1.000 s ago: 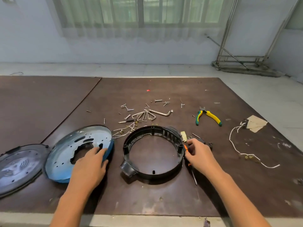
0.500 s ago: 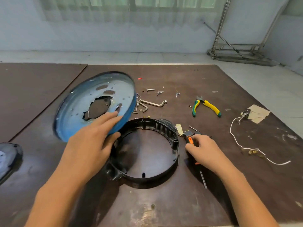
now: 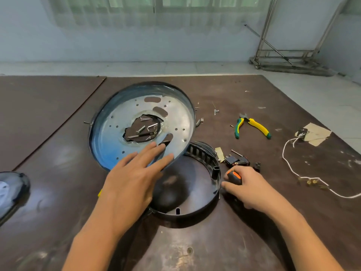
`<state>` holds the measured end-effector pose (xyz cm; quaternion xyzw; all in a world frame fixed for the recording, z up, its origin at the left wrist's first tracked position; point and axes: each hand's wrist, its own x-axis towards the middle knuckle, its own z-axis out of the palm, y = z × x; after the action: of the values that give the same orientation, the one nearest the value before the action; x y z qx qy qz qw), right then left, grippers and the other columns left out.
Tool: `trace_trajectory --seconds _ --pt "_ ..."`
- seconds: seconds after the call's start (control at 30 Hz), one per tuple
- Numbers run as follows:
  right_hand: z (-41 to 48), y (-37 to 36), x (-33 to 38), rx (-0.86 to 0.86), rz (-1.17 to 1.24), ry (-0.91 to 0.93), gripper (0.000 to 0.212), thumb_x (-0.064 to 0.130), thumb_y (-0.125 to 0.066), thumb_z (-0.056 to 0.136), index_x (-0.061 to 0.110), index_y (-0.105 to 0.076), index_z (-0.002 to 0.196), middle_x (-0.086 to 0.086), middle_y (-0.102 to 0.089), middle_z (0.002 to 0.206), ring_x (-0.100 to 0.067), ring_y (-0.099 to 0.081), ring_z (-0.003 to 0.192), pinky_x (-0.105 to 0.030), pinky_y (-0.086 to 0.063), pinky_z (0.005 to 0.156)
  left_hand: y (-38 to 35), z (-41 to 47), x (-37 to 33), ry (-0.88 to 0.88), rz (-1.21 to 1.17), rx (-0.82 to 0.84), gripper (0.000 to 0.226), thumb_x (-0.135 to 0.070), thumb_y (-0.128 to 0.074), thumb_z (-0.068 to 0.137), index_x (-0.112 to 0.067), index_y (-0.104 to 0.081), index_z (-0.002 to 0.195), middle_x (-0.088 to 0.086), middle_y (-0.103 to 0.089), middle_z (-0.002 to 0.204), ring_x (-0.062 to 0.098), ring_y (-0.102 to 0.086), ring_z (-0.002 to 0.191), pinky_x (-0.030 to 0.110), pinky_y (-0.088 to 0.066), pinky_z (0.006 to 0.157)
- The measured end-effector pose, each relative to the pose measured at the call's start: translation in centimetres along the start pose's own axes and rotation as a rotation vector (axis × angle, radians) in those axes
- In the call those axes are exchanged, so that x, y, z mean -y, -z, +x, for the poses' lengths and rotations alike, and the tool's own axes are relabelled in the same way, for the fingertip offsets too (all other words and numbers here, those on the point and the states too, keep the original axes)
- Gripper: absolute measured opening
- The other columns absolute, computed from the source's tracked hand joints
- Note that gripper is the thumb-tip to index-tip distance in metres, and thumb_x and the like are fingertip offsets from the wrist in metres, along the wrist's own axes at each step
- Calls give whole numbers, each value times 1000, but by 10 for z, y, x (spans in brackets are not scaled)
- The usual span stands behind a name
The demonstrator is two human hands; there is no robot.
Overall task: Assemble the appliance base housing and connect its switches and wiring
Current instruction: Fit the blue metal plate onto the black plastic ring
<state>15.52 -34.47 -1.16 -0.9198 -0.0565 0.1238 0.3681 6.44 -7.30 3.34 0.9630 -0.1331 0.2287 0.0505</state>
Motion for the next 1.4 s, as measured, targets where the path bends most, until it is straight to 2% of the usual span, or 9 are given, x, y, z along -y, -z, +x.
trace_trajectory --seconds 0.1,0.23,0.33,0.53,0.63,0.8,1.1,1.27,1.4 --pt "-1 -2 1 -23 -104 56 13 32 -75 84 29 -62 84 12 -60 73 1 -50 54 -11 -35 44 -7 -3 1 -14 -13 -12 55 -13 -80 78 -27 -65 130 -3 -60 138 18 -55 125 34 -52 91" --pt "-5 -4 6 -8 -140 67 12 26 -77 80 24 -67 87 5 -67 77 -10 -61 69 -28 -51 64 -12 -4 0 -17 4 -1 58 -14 -80 77 -31 -64 130 -5 -60 137 19 -60 118 34 -54 88" --pt "-6 -5 9 8 -152 76 12 27 -78 80 26 -69 88 7 -69 84 -10 -64 81 -28 -51 72 -13 -5 -1 -2 -12 6 57 -15 -78 80 -33 -62 132 -8 -59 139 19 -63 113 34 -55 86" --pt "-4 -9 10 8 -165 40 11 18 -76 75 23 -67 80 0 -69 74 -13 -67 65 -33 -59 62 -11 -6 5 13 -34 -8 54 -13 -76 80 -30 -64 131 -9 -61 136 17 -62 106 32 -54 80" --pt "0 -5 6 -6 -215 29 9 17 -73 78 21 -67 83 -3 -67 78 -17 -65 70 -35 -57 64 -9 -7 11 39 -11 3 56 -11 -75 81 -28 -63 133 -7 -60 137 22 -64 110 38 -55 78" --pt "4 6 -5 -29 -222 -15 18 18 -75 80 28 -67 93 1 -66 90 -8 -62 75 -12 -41 48 -4 -13 34 145 -36 10 52 -18 -69 88 -34 -58 136 -16 -53 143 26 -64 112 40 -54 77" --pt "6 12 -8 -107 -231 -13 6 20 -74 83 22 -68 84 -2 -68 81 -24 -64 83 -37 -55 77 -8 -44 88 423 -7 86 43 -23 -65 92 -33 -58 133 -22 -51 142 28 -66 104 42 -56 68" --pt "8 7 -4 -111 -281 -22 12 27 -76 86 24 -64 84 7 -61 76 -11 -56 75 -24 -37 57 -22 -54 102 522 37 215 46 -28 -65 92 -32 -55 136 -17 -52 141 23 -63 108 30 -48 57" --pt "8 5 -3 -102 -298 -26 15 24 -76 85 26 -62 80 5 -62 77 -3 -51 70 -20 -33 53 -27 -56 99 540 13 254 47 -30 -63 93 -29 -52 138 -14 -53 137 21 -60 110 39 -55 68"
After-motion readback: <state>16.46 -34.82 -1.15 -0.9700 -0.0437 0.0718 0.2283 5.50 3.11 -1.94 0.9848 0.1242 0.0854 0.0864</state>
